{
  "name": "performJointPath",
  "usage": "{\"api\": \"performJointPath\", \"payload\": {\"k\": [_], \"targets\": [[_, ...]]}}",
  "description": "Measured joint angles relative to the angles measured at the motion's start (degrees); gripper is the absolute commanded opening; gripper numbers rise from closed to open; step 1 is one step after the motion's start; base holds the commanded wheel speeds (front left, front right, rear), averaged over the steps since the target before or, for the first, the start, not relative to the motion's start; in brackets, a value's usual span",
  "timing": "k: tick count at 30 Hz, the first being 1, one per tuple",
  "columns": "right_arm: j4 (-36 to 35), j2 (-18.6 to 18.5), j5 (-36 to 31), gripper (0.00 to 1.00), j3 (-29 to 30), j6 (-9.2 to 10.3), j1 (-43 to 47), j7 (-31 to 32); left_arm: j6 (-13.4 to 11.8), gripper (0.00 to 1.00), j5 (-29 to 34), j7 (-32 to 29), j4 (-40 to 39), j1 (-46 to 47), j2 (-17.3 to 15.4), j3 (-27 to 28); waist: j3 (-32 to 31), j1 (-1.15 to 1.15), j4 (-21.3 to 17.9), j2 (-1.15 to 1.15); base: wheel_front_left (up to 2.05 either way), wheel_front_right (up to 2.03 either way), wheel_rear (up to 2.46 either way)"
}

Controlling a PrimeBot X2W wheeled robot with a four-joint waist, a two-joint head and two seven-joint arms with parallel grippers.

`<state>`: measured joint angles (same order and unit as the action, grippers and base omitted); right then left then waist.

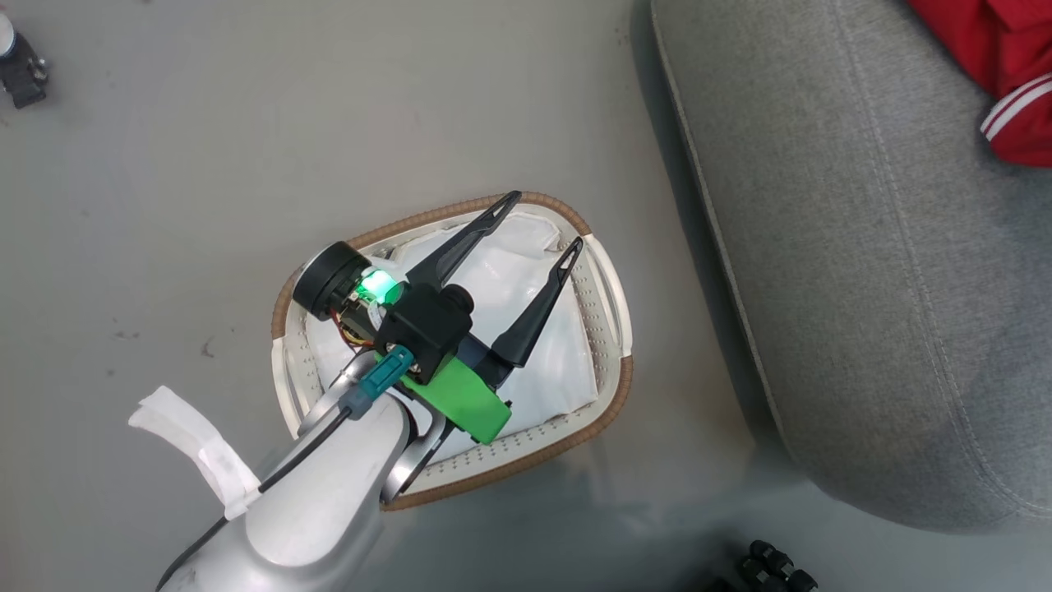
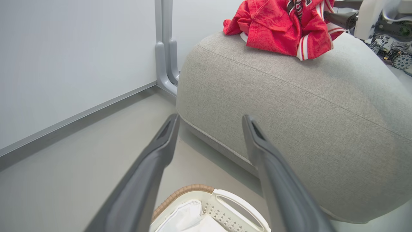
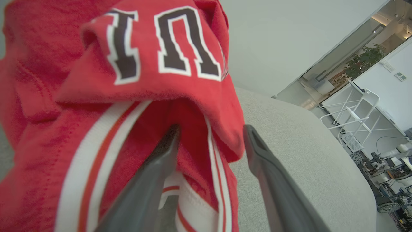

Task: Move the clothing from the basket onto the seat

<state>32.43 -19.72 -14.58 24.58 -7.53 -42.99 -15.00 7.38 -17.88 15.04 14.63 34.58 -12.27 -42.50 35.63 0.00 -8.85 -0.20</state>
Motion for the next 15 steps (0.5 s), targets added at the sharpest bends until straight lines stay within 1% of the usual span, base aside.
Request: {"api": "performJointPath", "payload": {"k": [6, 12, 15], "targets": [[-3.2, 2.6, 1.5, 1.00, -3.5, 0.00, 5.0, 0.0, 0.0, 1.00, -0.4, 0.0, 0.7, -1.6, 0.8, 2.5, -3.6, 0.00, -1.9, 0.00, 0.00, 0.00, 0.00], [-4.5, 1.8, 3.0, 1.00, -7.2, 0.00, 7.2, 0.0, 0.0, 1.00, -0.6, 0.0, 1.1, -4.6, 2.2, 6.1, -8.1, 0.00, -2.8, 0.00, 0.00, 0.00, 0.00], [-5.2, 0.6, 3.7, 1.00, -8.7, 0.00, 7.3, 0.0, 0.0, 1.00, -1.2, 0.0, 1.1, -6.1, 3.1, 8.5, -10.6, -0.01, -2.6, 0.00, 0.00, 0.00, 0.00]]}}
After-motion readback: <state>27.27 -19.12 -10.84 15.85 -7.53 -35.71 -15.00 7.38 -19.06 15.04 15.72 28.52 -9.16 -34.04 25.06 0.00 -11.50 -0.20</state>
